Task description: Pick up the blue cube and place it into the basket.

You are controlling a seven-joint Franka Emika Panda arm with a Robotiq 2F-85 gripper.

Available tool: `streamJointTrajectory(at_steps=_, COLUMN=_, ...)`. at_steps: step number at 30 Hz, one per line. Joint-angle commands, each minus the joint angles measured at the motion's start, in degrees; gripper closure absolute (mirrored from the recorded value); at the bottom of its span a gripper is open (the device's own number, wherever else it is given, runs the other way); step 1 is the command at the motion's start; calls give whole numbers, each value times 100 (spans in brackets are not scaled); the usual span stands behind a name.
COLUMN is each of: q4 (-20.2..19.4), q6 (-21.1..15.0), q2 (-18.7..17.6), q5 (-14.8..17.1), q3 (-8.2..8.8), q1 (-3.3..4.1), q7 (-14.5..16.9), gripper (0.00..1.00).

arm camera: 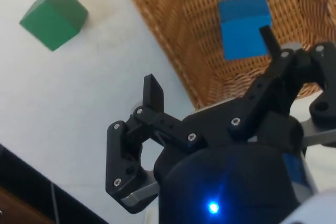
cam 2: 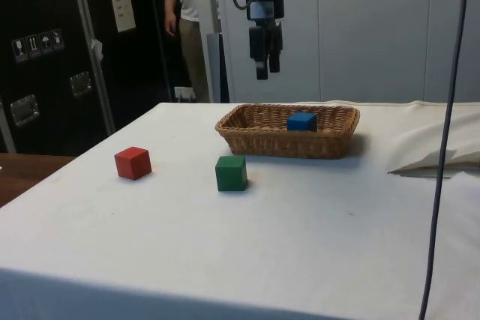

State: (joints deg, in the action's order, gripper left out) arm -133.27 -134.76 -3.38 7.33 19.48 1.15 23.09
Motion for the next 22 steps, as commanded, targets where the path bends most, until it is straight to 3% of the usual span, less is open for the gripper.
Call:
streamJointTrajectory(at_steps=1, q4=6, q6=74, q2=63, q5=-69, q3=-23, q1=17, q7=-46, gripper=0)
streamJointTrajectory(at_steps=14, q4=11, q6=321, q2=441, q5=-115, q3=-143, q1=17, q7=-149, gripper=0)
streamJointTrajectory(at_steps=15, q4=0, q6=258, q2=401, q5=-6, q3=-138, q1=11, q7=-46, gripper=0)
streamJointTrajectory(at_steps=18, q4=29, q6=435, q2=573, q5=-189, q3=-172, q1=17, q7=-218, gripper=0)
streamJointTrajectory(at_steps=22, q4=17, q6=441, q2=584, q5=-155, q3=-172, q1=11, q7=-189, gripper=0)
